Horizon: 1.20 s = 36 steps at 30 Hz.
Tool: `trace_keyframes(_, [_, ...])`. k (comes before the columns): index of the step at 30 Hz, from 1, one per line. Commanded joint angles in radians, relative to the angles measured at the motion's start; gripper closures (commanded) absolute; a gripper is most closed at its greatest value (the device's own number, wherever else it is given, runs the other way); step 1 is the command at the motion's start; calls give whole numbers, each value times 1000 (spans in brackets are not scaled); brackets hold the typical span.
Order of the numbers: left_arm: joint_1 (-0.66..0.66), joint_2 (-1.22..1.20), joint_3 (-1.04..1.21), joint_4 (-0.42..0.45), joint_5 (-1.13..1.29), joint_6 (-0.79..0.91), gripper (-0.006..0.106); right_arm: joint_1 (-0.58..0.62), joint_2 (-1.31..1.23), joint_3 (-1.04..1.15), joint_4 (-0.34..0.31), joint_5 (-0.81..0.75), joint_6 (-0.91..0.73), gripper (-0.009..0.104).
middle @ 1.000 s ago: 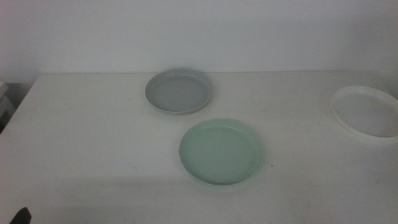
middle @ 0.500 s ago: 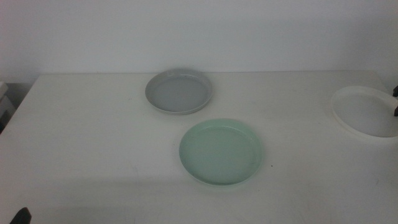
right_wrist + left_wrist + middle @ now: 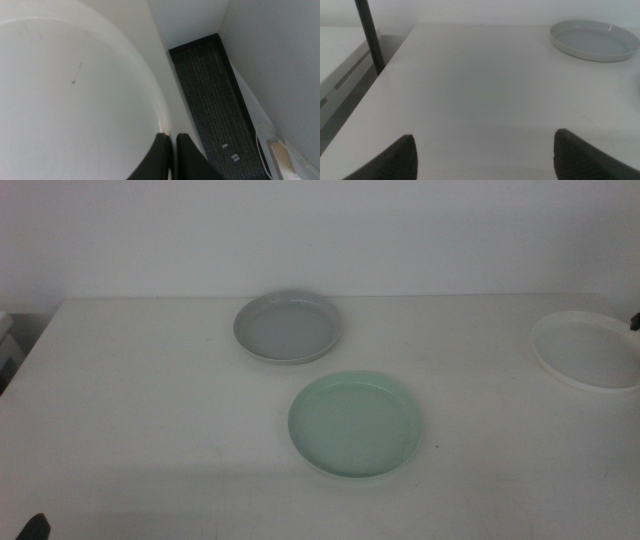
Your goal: Stack the three bowls on top of each other.
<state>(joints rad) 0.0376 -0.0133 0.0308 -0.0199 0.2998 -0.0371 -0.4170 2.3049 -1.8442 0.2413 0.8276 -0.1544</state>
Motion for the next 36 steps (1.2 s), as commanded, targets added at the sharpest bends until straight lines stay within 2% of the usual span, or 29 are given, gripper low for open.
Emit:
trace_keyframes(1, [2,-14,-5,0,-78,-10,-4,-6,-119,-29,28,-4,-28,96])
trace_keyframes(2, [2,-14,-5,0,-78,-10,-4,-3,-166,-17,85,22,-53,96])
trace_keyframes(6, [2,-14,-5,0,-78,-10,-4,36,-295,100,212,13,-140,96])
trace_keyframes(11, [2,-14,-5,0,-78,-10,-4,176,-468,314,268,-46,-176,96])
trace_keyframes(20, [2,-14,-5,0,-78,-10,-4,540,-526,379,269,-45,-98,96])
trace_keyframes(23, [2,-14,-5,0,-78,-10,-4,626,-504,379,235,-68,-55,96])
trace_keyframes(27, [2,-14,-5,0,-78,-10,-4,688,-462,379,199,-93,5,96])
trace_keyframes(36, [2,-14,-5,0,-78,-10,-4,730,-382,379,197,-98,13,96])
